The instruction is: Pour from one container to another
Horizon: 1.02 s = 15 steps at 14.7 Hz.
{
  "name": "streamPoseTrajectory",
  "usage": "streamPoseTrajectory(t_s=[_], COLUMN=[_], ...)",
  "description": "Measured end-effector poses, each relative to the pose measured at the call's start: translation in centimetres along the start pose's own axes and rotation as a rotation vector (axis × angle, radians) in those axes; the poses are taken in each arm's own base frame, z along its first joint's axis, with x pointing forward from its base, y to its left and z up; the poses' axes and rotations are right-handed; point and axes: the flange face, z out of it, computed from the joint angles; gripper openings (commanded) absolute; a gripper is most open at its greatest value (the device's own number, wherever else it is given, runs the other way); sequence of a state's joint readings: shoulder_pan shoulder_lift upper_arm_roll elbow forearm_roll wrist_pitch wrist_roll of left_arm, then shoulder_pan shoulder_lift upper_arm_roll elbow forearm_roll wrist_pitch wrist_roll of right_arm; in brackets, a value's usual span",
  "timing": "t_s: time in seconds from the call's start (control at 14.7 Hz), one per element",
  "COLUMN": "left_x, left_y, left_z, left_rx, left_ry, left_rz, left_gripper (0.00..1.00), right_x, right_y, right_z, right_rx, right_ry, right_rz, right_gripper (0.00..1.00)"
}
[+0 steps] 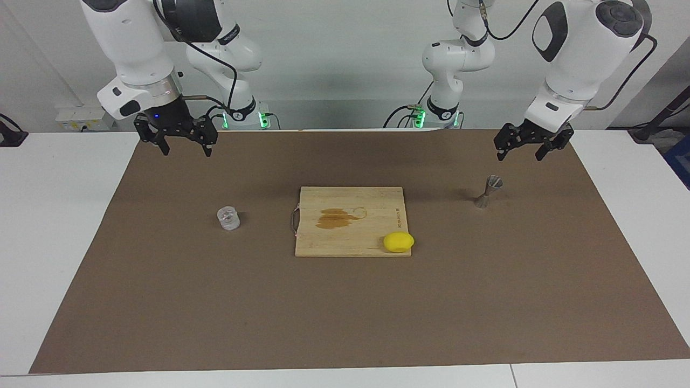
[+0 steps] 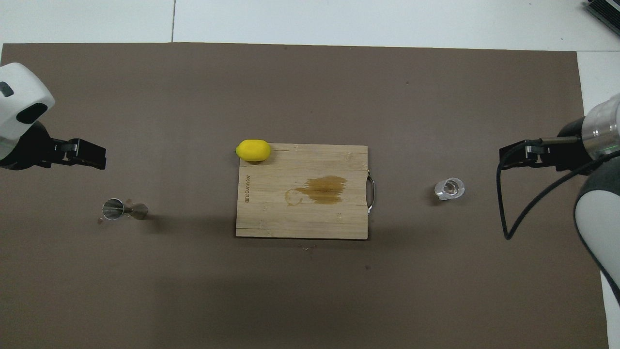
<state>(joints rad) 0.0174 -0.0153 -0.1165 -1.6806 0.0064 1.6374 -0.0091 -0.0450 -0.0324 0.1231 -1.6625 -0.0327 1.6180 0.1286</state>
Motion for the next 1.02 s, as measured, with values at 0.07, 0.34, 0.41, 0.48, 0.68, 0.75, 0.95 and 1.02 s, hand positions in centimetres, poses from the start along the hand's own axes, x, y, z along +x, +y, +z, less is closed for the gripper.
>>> streamPoseTrajectory(t_s=[0.07,0.34,0.41,0.48,0.68,0.75,0.95,1.02], left_x=[0.0,0.0,0.1,0.1,0.6,0.8,1.5,1.8], left_y=[0.0,0.0,0.0,0.0,-0.3,-1.0,-4.0,-4.7], left_z=[0.0,0.0,0.0,-0.1,-0.1,0.0,0.8,1.3], left_rx=[0.000,0.000,0.000,0.000,-0.001,-0.001,-0.001,-0.001], left_ry=[0.001,0.004,0.005,0.009,0.050,0.065,0.103,0.112], left_rz=[0.000,0.000,0.000,-0.001,-0.011,-0.027,-0.079,-0.090], left_gripper=[1.00,1.00,1.00,1.00,1.00,1.00,1.00,1.00], right_x=[0.0,0.0,0.0,0.0,0.0,0.0,0.0,0.0], right_y=[0.0,0.0,0.1,0.1,0.1,0.1,0.1,0.1], right_z=[0.0,0.0,0.0,0.0,0.0,0.0,0.0,0.0], right_rx=[0.000,0.000,0.000,0.000,0.000,0.000,0.000,0.000], right_ry=[0.000,0.000,0.000,0.000,0.000,0.000,0.000,0.000], right_rz=[0.000,0.000,0.001,0.002,0.003,0.003,0.003,0.003], right_gripper=[1.00,1.00,1.00,0.99,1.00,0.99,1.00,1.00])
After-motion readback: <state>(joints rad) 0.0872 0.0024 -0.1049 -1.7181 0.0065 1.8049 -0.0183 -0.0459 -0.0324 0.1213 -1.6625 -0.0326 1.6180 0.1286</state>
